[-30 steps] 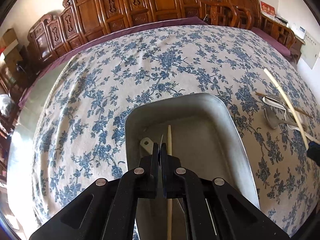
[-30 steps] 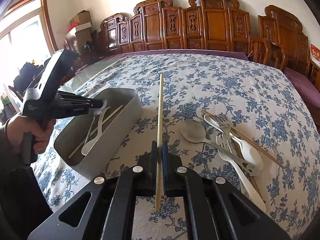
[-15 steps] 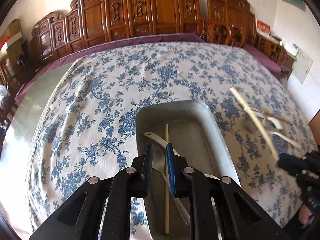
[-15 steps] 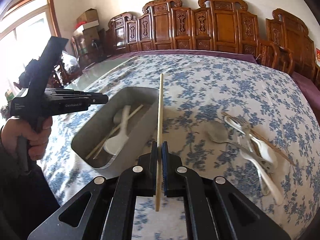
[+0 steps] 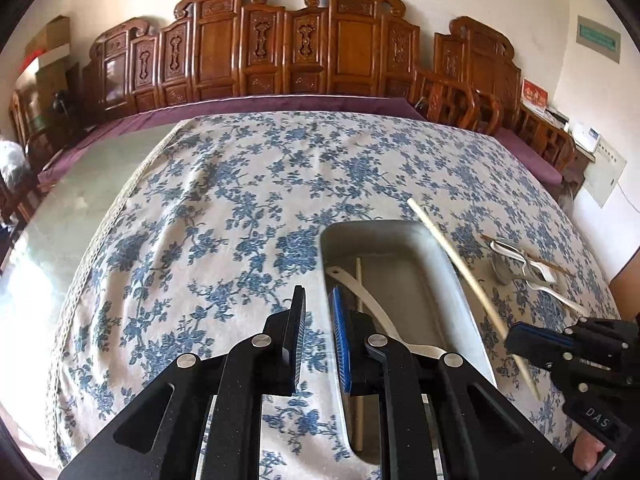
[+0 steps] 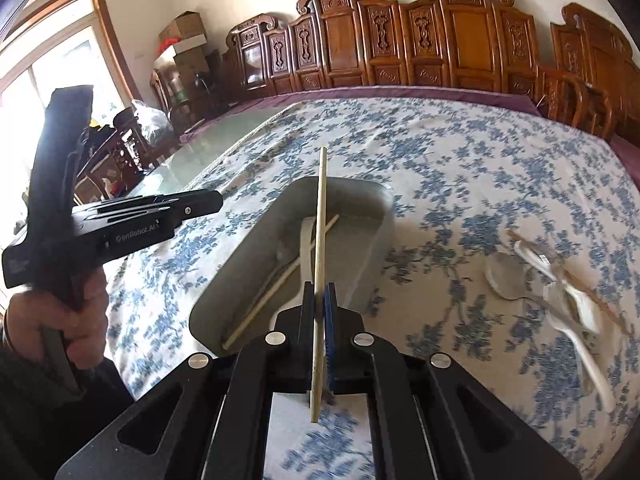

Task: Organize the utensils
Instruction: 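Lower the chopstick into the grey tray and open the right gripper, then move the right gripper toward the metal spoon and forks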

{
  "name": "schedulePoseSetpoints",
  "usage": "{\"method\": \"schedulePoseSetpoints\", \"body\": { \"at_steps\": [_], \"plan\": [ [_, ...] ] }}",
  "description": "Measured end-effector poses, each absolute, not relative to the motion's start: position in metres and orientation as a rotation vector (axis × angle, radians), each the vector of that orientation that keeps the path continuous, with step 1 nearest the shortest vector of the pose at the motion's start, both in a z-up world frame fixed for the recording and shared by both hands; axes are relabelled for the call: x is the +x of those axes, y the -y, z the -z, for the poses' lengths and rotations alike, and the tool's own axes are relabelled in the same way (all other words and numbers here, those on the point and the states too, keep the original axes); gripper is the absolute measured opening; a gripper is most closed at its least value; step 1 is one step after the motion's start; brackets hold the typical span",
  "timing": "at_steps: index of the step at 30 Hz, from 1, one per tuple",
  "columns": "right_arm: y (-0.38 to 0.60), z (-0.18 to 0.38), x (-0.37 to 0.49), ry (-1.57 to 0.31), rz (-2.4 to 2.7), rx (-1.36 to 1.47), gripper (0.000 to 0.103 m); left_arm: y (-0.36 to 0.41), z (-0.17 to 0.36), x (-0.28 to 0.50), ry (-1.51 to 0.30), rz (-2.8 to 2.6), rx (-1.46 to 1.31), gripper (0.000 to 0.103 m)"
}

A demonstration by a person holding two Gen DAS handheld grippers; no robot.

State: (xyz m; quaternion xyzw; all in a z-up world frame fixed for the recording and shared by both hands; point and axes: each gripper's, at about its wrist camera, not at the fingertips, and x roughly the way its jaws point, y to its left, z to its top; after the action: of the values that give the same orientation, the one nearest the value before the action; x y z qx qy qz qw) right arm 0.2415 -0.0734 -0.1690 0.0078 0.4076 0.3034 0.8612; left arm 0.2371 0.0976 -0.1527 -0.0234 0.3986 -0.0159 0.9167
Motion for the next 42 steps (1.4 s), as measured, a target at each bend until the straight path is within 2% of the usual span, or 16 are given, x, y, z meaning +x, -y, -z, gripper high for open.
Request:
{"method": "schedulePoseSetpoints", "body": {
  "at_steps": [10,20,35,40,42],
  "plan": [
    [0.033,0.193,0.262,-0.952,-0.607,0.037,0.006,-0.116,0.154,0.238,-0.817,0.02,-0.077,0.013],
    [0.025,0.201,0.267,-0.951,-0.624,0.047,0.008,-0.112,0.151,0.237,-0.807,0.027,-0.073,0.013],
    [0.13,0.154,0.252,-0.791,-0.55,-0.056,0.008,-0.064,0.141,0.237,-0.782,0.093,-0.027,0.013],
    [0.188,0.149,0.26,-0.773,-0.452,-0.077,0.008,-0.046,0.14,0.237,-0.776,0.109,-0.012,0.024],
    [0.208,0.15,0.264,-0.772,-0.411,-0.088,0.008,-0.04,0.14,0.237,-0.775,0.121,-0.015,0.032]
  ]
}}
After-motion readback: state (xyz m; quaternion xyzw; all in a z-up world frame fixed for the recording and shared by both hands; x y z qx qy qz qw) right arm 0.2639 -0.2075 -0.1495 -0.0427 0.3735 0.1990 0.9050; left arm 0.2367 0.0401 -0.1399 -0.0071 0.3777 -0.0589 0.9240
